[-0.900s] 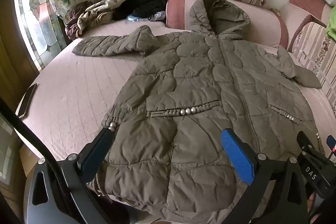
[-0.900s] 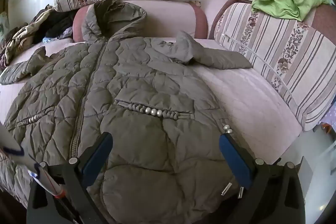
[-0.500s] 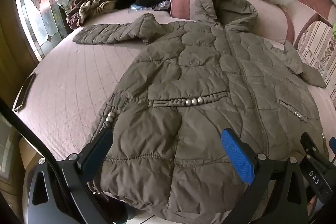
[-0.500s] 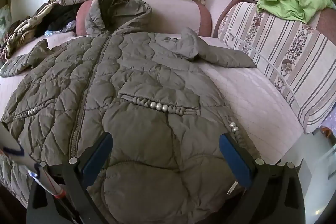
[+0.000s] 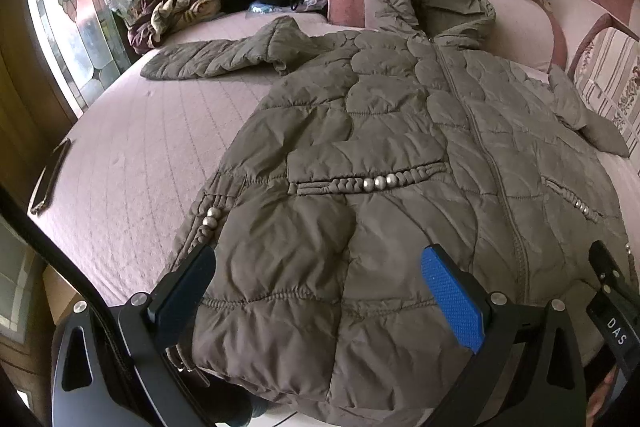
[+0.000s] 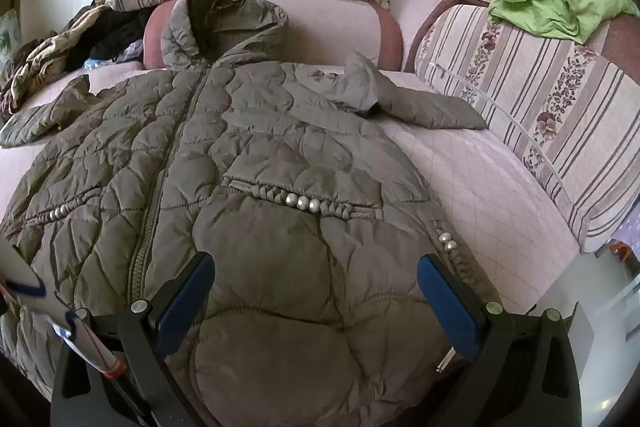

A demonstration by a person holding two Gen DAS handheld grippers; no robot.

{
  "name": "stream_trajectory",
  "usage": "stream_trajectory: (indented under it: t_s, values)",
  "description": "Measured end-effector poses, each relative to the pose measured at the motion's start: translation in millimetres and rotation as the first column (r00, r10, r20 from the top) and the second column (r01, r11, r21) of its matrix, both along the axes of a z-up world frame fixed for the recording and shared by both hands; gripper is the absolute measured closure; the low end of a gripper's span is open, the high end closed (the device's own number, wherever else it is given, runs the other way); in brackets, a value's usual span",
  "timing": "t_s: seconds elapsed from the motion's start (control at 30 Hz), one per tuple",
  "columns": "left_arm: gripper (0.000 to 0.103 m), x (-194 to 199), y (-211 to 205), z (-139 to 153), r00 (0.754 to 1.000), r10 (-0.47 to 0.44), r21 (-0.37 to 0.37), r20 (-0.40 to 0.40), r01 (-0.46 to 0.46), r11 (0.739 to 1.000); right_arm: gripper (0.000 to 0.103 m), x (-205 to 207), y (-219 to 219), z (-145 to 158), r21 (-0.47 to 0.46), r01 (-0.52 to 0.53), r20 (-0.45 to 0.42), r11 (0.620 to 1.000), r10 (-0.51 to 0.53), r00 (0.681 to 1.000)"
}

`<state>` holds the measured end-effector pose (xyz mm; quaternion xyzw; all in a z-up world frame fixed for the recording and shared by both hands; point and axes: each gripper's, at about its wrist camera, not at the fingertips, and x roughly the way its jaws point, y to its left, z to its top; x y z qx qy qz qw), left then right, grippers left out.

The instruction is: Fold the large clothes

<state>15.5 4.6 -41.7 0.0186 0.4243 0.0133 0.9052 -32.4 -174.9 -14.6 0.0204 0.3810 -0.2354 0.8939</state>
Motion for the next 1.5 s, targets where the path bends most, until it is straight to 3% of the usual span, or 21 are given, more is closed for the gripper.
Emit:
stream_trajectory:
  t_s: [0.23,0.33,0.6,0.8,1.03,1.5]
  values:
    - [0.002,-10,-2,4,1.0,0.002,-0.029,0.008,-0.002,1.0,0.0,-6,-3,7,0.033,0.005,0.027,0.999,-0.006,1.0]
    - [0.008,-15,-2,4,1.0,-0.014,-0.031,-0.003,0.014,0.999,0.0,-10,-2,9,0.041,0.005,0.041,0.999,-0.006,0.999]
    - [0.009,-15,0,17,1.0,0.002,0.018,0.014,-0.003,1.0,0.0,-16,2,15,0.016,-0.009,0.034,1.0,0.008,0.999]
    - [0.009,-19,7,24,1.0,0.015,0.014,0.026,-0.015,1.0,0.0,-18,8,17,-0.005,-0.039,0.02,0.999,0.039,0.999]
    - [0.009,-25,0,30,0.999,-0.017,0.036,0.045,0.015,0.999,0.0,-19,11,17,-0.014,-0.046,0.015,0.999,0.047,0.999]
    - [0.009,-19,-6,22,0.991,-0.119,-0.124,-0.064,0.11,0.986,0.0,-13,6,4,-0.005,-0.036,-0.022,0.999,0.035,0.999]
